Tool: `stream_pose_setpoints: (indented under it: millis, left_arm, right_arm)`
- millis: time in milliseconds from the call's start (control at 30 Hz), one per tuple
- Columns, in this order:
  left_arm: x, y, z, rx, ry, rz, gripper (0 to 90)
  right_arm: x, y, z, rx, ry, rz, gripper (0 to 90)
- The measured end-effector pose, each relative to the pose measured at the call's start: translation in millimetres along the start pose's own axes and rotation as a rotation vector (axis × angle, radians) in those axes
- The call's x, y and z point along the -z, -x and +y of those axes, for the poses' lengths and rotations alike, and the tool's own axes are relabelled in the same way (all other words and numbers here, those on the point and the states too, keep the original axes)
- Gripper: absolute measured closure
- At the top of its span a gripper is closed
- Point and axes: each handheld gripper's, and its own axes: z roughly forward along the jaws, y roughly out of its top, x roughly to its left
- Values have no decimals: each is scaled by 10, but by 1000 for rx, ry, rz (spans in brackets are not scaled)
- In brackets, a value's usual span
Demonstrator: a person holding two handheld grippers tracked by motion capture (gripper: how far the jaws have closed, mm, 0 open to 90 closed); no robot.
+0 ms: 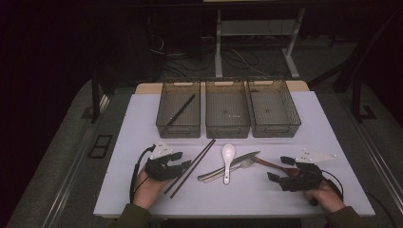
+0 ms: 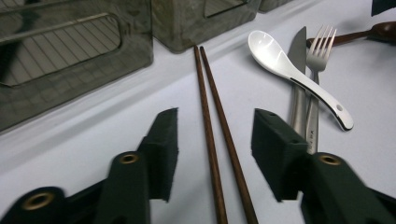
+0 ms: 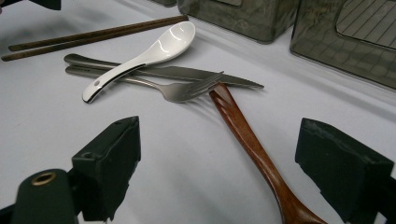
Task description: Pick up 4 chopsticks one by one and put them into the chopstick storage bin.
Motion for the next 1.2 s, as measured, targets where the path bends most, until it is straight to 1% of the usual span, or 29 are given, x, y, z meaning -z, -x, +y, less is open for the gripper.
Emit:
stream_pose_setpoints:
  millis: [67,200,267,400,467,633,733,900,933,967,1100,1200]
  left_arm:
    - [-35,6,1,3,-14,-6,574]
    - [-79,10,2,-7,-42,-9,656]
    - [-95,8,3,0,-55,-6,697]
    - [-146,-6,-6,16,-69,-13,747]
    - [-177,-13,-9,21,-84,-13,766]
    - [-245,-27,-13,26,-117,-14,783]
    - [-279,-32,-15,26,-128,-20,787]
    - [-317,-36,-19,25,-147,-16,802]
    - [-323,-30,-21,32,-149,-13,802]
    - [-331,-36,-21,25,-149,-16,802]
    - [-341,-26,-21,26,-159,-14,804]
    - [-345,-21,-19,7,-166,-11,809]
  right_arm:
    - [-1,1,0,-1,0,0,139]
    - [-2,-1,0,0,-1,0,139]
    - [-2,0,0,0,-1,-1,139]
    - [-2,-3,-1,1,1,-1,139]
    - [-5,-2,-1,0,1,-1,139]
    - [-4,-1,-1,0,0,-1,139]
    - [-5,-2,-1,0,-1,-1,139]
    - [-2,-1,0,0,1,-3,139]
    - [-2,-1,0,0,1,-2,139]
    - [-3,-2,0,1,1,-1,139]
    - [-1,-2,0,1,2,-2,139]
    - [-1,-2,0,1,2,-2,139]
